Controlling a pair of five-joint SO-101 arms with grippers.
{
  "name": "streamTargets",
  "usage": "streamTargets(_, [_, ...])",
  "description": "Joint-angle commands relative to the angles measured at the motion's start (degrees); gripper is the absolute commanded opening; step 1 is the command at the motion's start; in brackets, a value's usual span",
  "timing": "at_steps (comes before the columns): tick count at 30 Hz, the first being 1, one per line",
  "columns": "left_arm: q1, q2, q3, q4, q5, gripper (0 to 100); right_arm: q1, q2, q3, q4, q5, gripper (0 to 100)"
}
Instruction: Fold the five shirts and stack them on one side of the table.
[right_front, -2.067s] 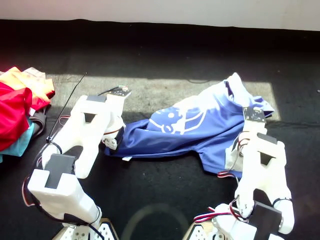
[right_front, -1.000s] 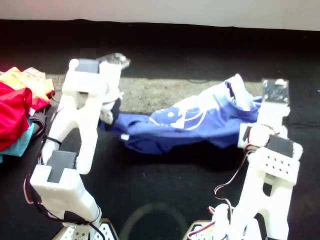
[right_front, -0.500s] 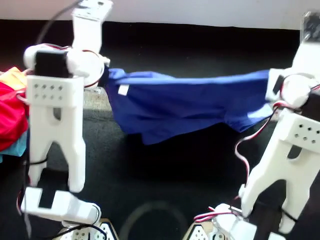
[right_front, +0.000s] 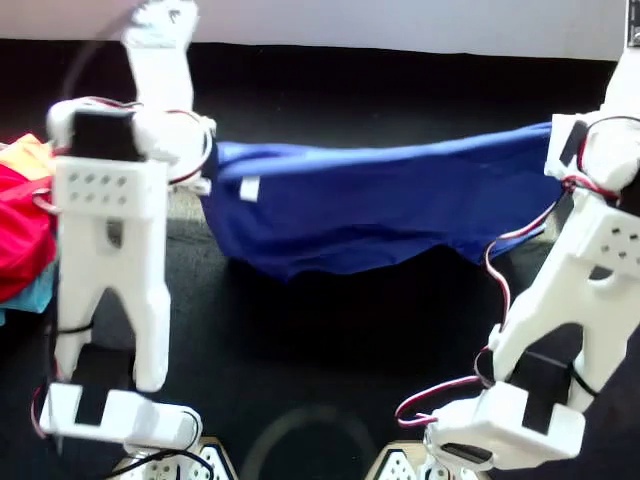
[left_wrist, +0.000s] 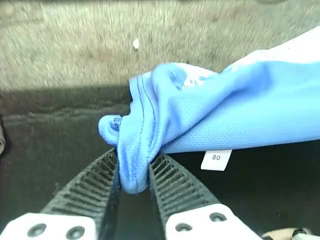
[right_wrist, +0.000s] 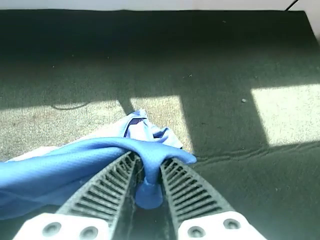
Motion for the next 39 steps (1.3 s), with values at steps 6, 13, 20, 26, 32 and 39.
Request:
streamTargets(6, [-0.84,14.02,11.21,0.09,-0.09,1,0.31,3.74,-2.42,0.57,-0.18,0.5])
streamTargets(13, [-0.75,24.48,11.21,0.09,-1.49,17,0.22,8.22,-2.33,0.66,-0.18,0.5])
streamTargets(20, [-0.57,24.92,9.45,0.09,-2.9,20,0.04,9.45,-2.42,0.66,-0.18,0.5])
streamTargets(26, [8.92,24.04,4.97,0.44,-5.01,20,-1.8,9.45,-2.42,0.66,-0.18,0.5])
streamTargets(32, [19.3,25.19,6.11,-2.64,-2.11,20,-2.95,9.45,-2.42,0.66,-0.18,0.5])
streamTargets(39, [21.41,26.77,6.9,-6.95,3.69,20,-2.86,9.45,-2.42,0.66,-0.18,0.5])
